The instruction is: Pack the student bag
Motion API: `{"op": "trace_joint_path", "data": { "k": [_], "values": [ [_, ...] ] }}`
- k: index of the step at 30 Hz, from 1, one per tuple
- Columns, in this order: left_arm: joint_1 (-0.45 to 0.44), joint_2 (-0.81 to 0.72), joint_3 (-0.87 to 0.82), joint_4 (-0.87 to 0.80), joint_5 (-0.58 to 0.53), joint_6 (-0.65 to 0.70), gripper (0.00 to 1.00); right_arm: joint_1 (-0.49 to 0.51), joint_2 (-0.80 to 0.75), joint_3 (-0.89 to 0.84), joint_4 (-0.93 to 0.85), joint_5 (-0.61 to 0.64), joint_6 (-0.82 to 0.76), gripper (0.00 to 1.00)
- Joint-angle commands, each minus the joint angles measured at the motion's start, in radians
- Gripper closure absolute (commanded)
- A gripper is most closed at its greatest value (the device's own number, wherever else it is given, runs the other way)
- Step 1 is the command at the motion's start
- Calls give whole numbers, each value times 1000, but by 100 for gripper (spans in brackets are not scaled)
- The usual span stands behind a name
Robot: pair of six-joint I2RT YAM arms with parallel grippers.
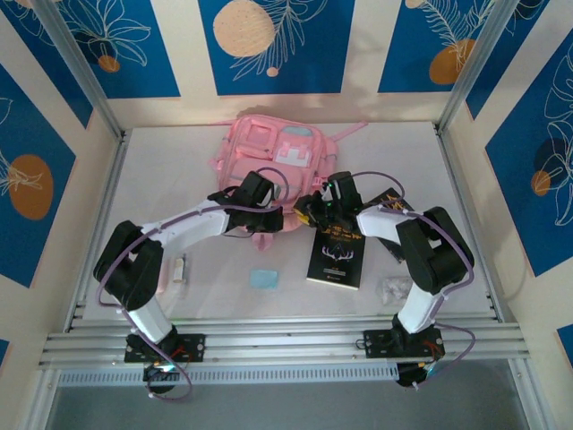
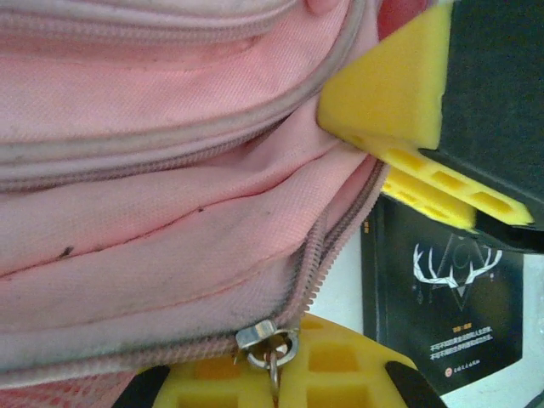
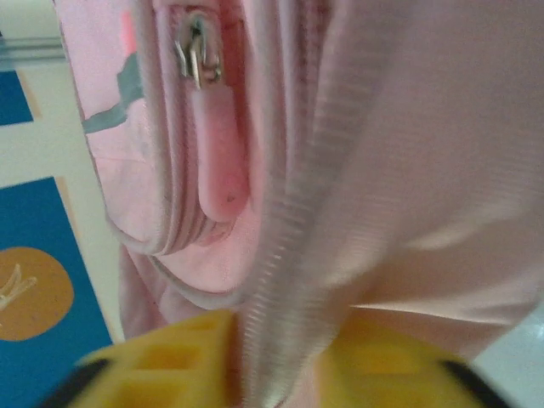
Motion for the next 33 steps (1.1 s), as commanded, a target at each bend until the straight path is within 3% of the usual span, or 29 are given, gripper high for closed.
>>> {"op": "trace_joint_path", "data": {
  "k": [1,5,13,19,23,30,31,33],
  "values": [
    [-12,-39,6,-23,-41,27,100,-24,2,-16,33,98,-4,100],
    [24,-42,-18,-119,-103,83,100,-50,-43,-55,17,132,-36,100],
    [143,-97,-31,-320,-119,213,100,-112,-64,-53,-28,109,-175,100],
    [231,-132,-56,-339,-150,262,100,-173,-47,26,-111,121,-314,100],
    [217,-140,-85,-294,-53,236,100,-223,4,117,-151,140,-368,100],
    [76,-99,-118,-113,44,86,100,-250,102,285,-184,94,-377,100],
    [66,-87,-113,-85,48,68,100,-248,102,294,-190,87,-376,98],
    [56,-55,-89,-26,57,39,100,-244,83,290,-207,77,-372,78]
  ]
}}
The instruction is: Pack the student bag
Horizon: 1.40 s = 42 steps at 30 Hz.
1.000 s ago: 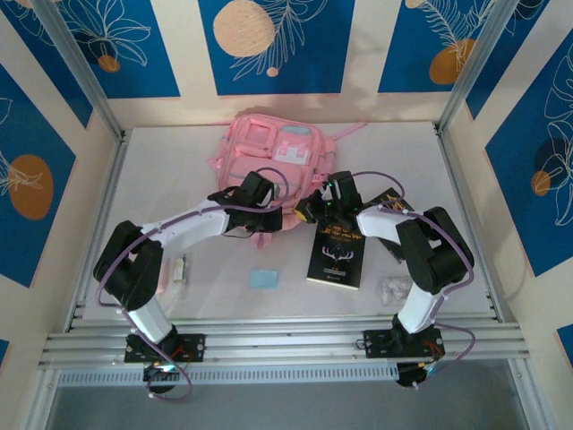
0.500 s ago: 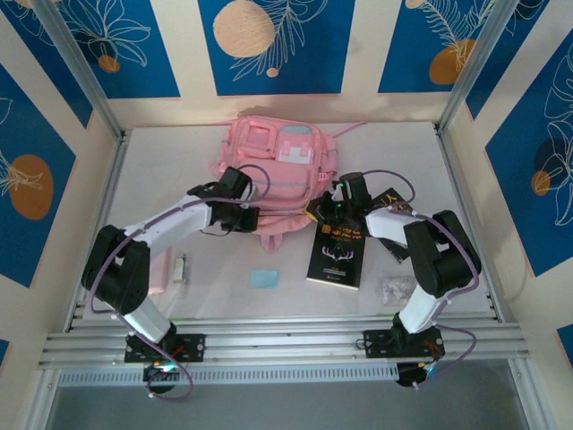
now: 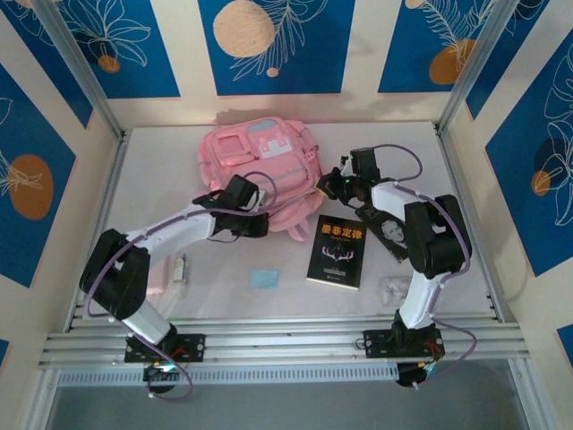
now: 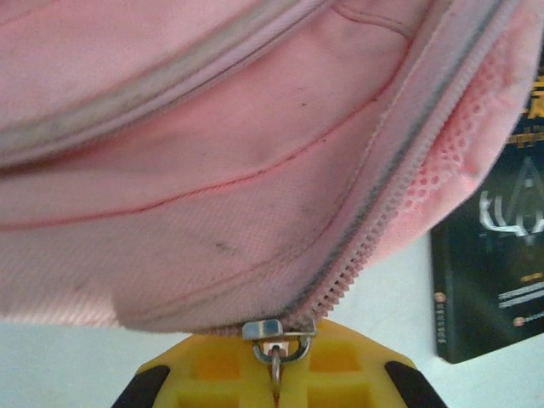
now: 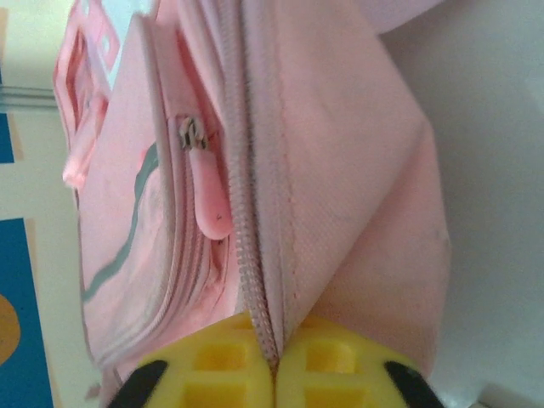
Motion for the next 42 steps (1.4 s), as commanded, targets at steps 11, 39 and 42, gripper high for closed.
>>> {"op": "trace_joint_path", "data": {
  "k": [11,39,42],
  "values": [
    [-12,131,176,134,87,-124,100,5,-306,-255,-65,27,40,24],
    [159,-57,-75,-127,-109,6,100,62,-222,-336,209,34,140,100],
    [198,-64,-78,-109,-218,66,100,64,-212,-319,199,14,111,100]
  ]
}}
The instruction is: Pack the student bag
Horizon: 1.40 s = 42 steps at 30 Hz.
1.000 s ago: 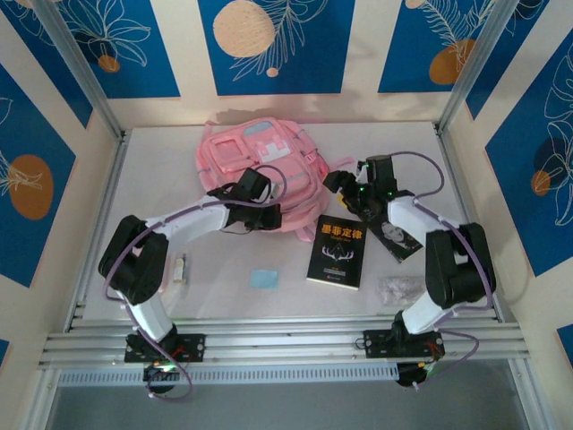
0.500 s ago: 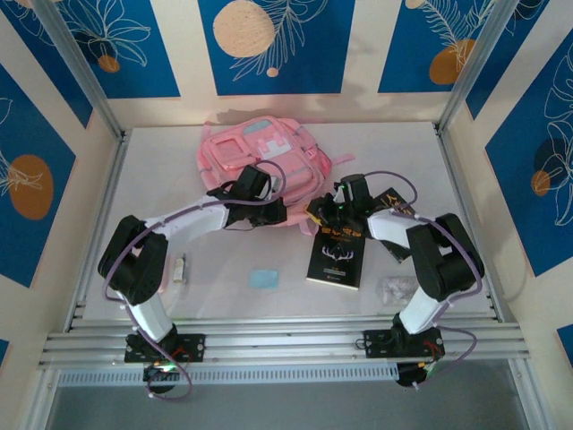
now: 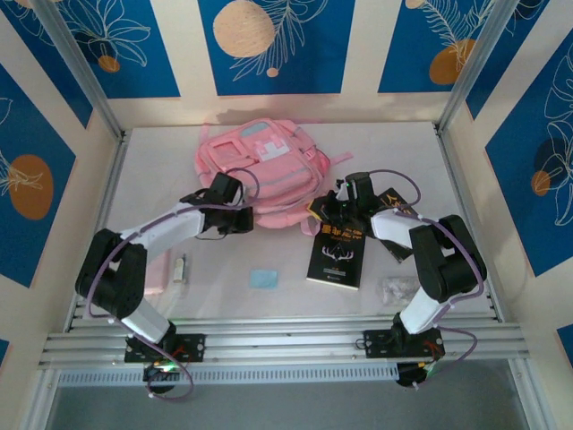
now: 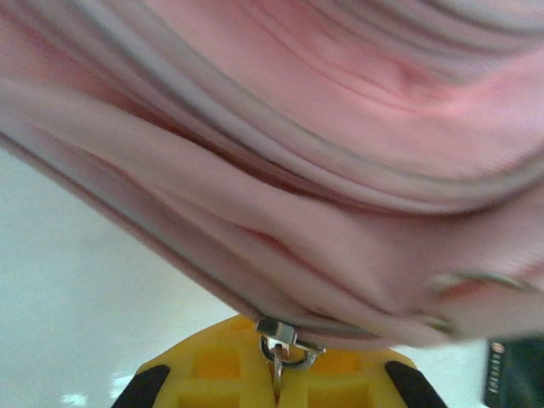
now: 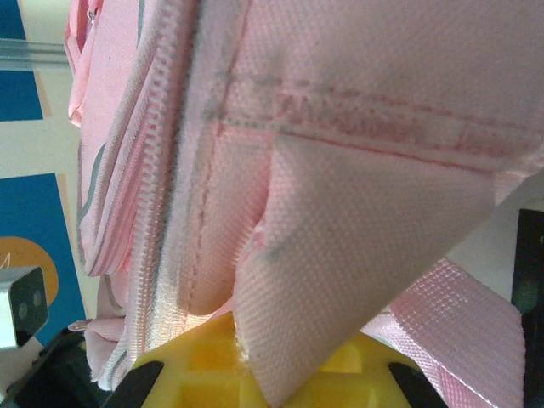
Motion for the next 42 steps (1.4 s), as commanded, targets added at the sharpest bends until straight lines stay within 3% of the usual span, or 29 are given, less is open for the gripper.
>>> {"op": "trace_joint_path", "data": {
  "k": [1,9,12,17,19,20,23,24,27,34,36,42],
  "values": [
    [66,-33,-22,-92,-196,91,100,-39,-21,9,-16,35,-62,100],
    [216,62,29,53,-501,202,100,-34,-32,46,-94,45,-126,100],
    [283,89,55,101,-489,185,100,-13,-19,69,-104,54,-130,100],
    [294,136,138,120,-388,163,100,46,53,147,-91,45,-118,100],
    [293,142,143,129,-336,130,87,63,85,182,-86,44,-113,100],
    [293,139,135,136,-313,109,74,67,103,200,-88,35,-105,100],
    [287,111,85,153,-247,56,46,61,121,221,-87,7,-90,70],
    [284,92,62,155,-230,42,42,57,114,220,-98,5,-93,57],
    [265,20,-13,156,-196,15,37,38,72,223,-190,19,-140,37],
    [130,-171,-118,132,-176,-66,30,-48,-89,198,-537,100,-312,20],
    [65,-206,-132,148,-167,-91,29,-69,-145,176,-638,179,-355,10],
    [-130,-156,-137,304,-59,-189,30,-126,-258,83,-794,324,-383,8]
  ]
}}
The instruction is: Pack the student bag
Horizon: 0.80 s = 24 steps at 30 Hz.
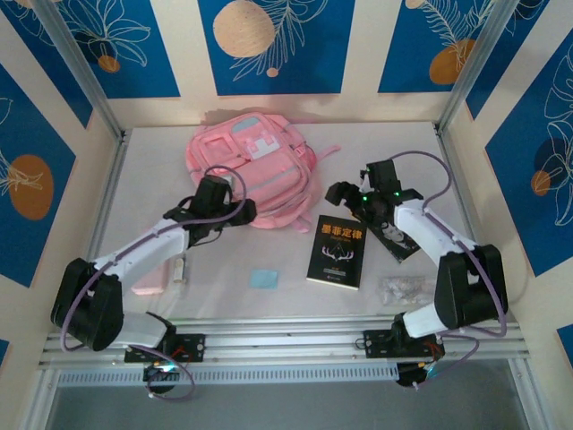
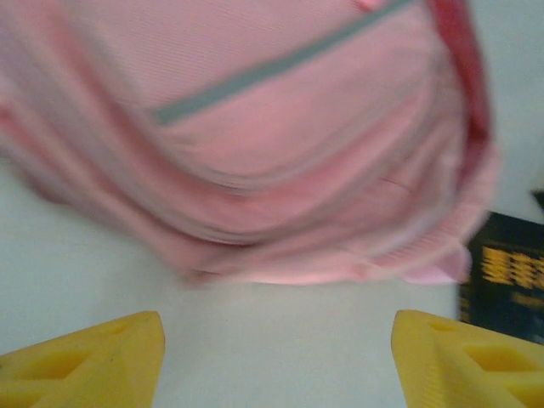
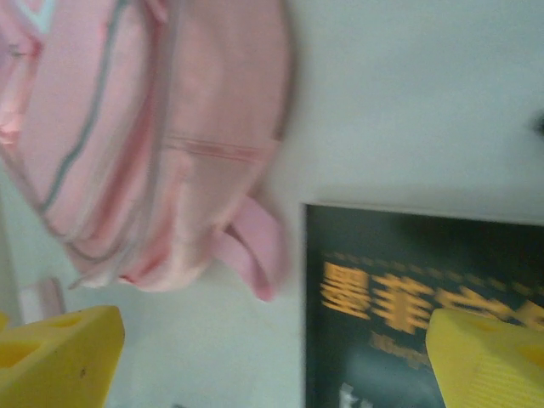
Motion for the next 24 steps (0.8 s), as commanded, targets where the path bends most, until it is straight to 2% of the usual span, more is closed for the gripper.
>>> {"op": "trace_joint_path", "data": {
  "k": [1,5,9,16,24],
  "values": [
    [-90,63,-13,132,91,-86,30,-20,-44,-80,-165,100,-44,8],
    [-206,206,59,204,117,-118,32,-22,-72,-162,-165,119,-23,10],
    [-283,333,147,182,162,-118,34,-26,-106,-252,-133,126,13,11],
    [-328,442,214,108,221,-90,38,-26,-123,-343,-27,51,33,15],
    [-348,529,263,56,238,-62,43,-22,-120,-363,76,-107,61,30]
  ]
}}
